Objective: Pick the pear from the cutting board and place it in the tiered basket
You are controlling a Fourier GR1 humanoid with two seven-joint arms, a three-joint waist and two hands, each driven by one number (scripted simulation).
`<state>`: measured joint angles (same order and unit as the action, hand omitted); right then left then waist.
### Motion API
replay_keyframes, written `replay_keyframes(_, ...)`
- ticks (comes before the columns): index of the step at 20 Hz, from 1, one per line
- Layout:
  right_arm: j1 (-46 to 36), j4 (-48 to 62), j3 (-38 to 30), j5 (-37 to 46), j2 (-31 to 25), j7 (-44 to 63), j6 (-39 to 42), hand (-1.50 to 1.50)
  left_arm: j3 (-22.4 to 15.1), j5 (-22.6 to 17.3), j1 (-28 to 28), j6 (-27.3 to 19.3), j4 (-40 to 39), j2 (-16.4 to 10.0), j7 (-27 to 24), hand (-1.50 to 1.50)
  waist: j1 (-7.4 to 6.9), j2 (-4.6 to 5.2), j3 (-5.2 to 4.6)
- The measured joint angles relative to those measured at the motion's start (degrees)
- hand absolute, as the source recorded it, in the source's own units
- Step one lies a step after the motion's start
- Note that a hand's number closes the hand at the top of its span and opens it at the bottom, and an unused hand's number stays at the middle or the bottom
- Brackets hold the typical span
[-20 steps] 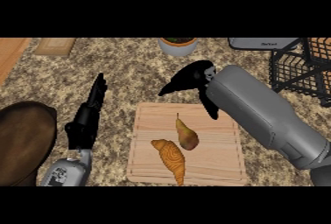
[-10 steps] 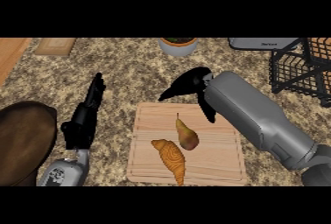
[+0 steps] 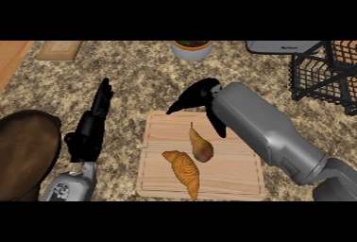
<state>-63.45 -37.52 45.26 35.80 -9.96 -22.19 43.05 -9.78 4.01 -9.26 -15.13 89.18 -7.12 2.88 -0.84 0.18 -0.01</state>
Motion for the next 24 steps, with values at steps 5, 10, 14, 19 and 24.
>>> replay_keyframes(5, 1.43, 1.26, 0.91, 1.33, 1.33, -0.33, -0.81, -1.5, 0.18, 0.52, -0.14, -0.05, -0.71, 0.69, -0.06, 0.0, 0.12, -0.01, 0.0)
replay_keyframes(10, 0.59, 4.73, 0.76, 2.87, 2.74, -1.65, -1.91, -1.5, -0.3, 1.36, 0.02, 0.08, 0.23, 1.2, 0.81, 0.0, -0.12, 0.06, 0.0)
replay_keyframes(14, 1.71, 5.02, 0.58, 3.6, 4.86, -0.25, -1.65, -1.5, 0.37, 0.97, 0.92, 0.87, 1.58, 0.77, 1.22, 0.0, 0.06, -0.06, 0.0)
replay_keyframes(19, 3.75, 4.15, 0.05, 4.74, 4.43, -0.76, -1.98, -1.5, 0.81, 1.5, 0.89, 0.98, 0.97, 1.19, 0.78, 0.0, 0.3, -0.11, 0.0)
replay_keyframes(24, 5.53, 4.26, -0.89, 5.84, 6.07, -0.02, -2.13, -1.5, 2.0, 1.3, 0.25, 1.57, -0.11, 1.31, 0.13, 0.0, 0.37, -0.11, 0.0)
